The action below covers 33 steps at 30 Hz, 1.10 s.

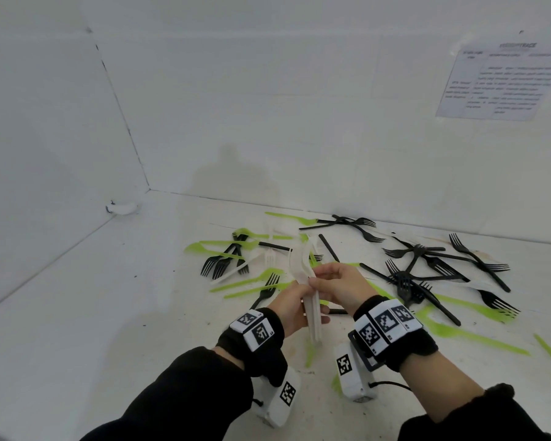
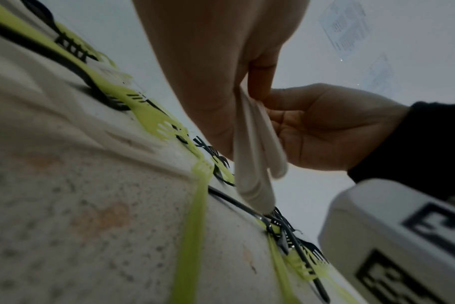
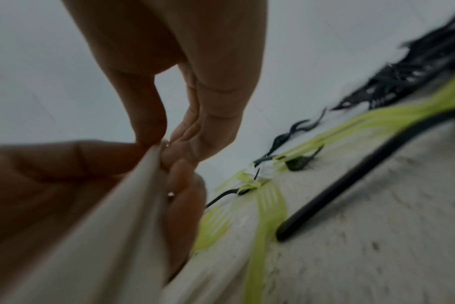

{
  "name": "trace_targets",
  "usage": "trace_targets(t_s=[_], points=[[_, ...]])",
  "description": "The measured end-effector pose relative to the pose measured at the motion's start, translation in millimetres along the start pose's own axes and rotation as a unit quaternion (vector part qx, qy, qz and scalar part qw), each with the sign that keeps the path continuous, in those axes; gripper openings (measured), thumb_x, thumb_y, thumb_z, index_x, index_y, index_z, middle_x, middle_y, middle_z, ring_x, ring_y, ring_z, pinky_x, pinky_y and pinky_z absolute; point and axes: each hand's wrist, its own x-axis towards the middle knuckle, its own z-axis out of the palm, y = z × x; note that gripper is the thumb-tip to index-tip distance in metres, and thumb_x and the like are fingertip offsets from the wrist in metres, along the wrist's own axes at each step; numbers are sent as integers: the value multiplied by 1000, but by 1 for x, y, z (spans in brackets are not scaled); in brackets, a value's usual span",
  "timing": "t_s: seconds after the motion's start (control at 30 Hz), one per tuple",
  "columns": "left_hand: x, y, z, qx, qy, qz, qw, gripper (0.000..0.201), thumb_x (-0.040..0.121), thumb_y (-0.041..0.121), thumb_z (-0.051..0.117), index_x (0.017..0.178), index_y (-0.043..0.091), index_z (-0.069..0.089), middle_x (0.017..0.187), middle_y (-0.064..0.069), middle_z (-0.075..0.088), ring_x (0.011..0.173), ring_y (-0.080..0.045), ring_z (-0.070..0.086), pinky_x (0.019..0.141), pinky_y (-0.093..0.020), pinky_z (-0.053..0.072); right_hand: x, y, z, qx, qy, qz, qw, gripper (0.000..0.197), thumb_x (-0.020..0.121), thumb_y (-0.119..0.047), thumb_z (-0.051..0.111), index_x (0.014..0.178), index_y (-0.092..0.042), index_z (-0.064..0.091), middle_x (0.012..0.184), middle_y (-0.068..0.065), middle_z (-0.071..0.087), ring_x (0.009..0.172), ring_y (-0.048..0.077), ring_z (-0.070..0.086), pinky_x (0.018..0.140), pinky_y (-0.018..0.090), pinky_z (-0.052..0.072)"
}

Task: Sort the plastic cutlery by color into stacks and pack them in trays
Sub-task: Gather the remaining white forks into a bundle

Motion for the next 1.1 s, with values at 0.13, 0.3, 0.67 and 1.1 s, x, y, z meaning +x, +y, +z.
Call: trace_targets(t_s=[0.13,0.3,0.67,1.1], points=[[2,3,-4,-17,24,-15,999,24,100,17,33,112,4,48,93,-14,56,62,-20,53,65,-36,51,8,-3,7,-86,22,-13,996,16,78,-1,70,81,-15,61,87,14,66,84,30,66,82,41,56],[2,4,-14,-41,51,-2,998,28,100,24,37,109,5,55,86,-9,53,70,-19,54,66,-39,55,7,-3,13,35,-5,22,999,15,82,7,63,95,-1,60,86,12,63,74,22,64,65,24,58],[4,1,-15,-2,39,59,997,17,99,11,41,97,10,58,80,-6,57,70,-16,56,68,-33,56,4,-10,10,17,43,-3,999,17,80,3,66,84,-11,60,81,10,60,69,17,62,54,18,55],[4,3,-11,-25,33,47,998,21,100,10,40,97,9,61,81,-10,64,65,-20,62,66,-33,57,7,-6,6,-80,62,-45,994,21,76,0,71,74,-16,59,78,5,61,71,20,61,71,34,59]])
